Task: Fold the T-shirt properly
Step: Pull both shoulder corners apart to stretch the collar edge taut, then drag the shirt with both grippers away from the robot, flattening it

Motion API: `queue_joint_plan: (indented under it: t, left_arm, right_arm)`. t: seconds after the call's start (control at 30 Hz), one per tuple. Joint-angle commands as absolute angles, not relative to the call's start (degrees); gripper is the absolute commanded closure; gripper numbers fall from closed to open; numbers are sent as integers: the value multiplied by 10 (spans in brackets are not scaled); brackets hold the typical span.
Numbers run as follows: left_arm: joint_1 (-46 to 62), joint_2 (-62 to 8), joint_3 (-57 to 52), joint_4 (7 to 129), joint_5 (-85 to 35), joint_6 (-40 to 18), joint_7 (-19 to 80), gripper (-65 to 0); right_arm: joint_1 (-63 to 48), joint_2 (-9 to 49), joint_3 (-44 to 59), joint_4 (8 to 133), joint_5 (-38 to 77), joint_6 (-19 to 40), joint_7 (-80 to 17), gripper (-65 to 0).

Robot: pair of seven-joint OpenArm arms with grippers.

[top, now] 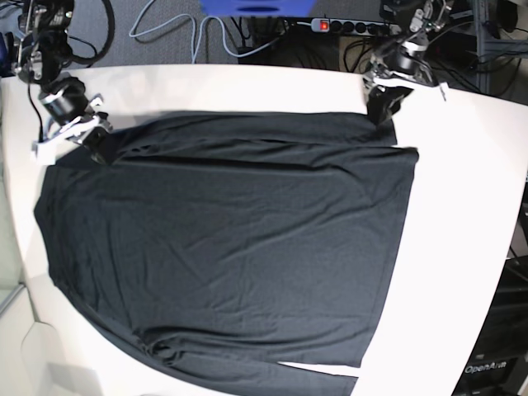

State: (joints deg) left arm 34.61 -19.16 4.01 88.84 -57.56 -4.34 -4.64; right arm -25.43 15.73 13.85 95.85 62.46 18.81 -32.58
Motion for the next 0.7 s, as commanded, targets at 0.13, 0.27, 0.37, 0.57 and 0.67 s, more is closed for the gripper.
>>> queue_joint_plan:
  t: [0.13,0.27,0.37,0.57,0.67]
  left_arm:
    - [352,-189,27,888,-575,-32,-36,-214]
    - [352,-189,27,888,-575,-32,-36,-145]
    - [352,-189,27,888,-575,-32,-36,-51]
    - [352,-189,27,890,-575,-32,-36,-15]
    - [352,-189,27,895,-575,-32,-36,-16]
  right_arm:
    - [-255,166,141,968,637,186,-315,-15]
    - [-255,166,141,968,637,186,-315,-15]
    - [-255,166,141,968,637,186,-315,-15]
    - [-255,166,141,968,637,186,-315,-15]
    - [-255,166,141,968,637,186,-315,-15]
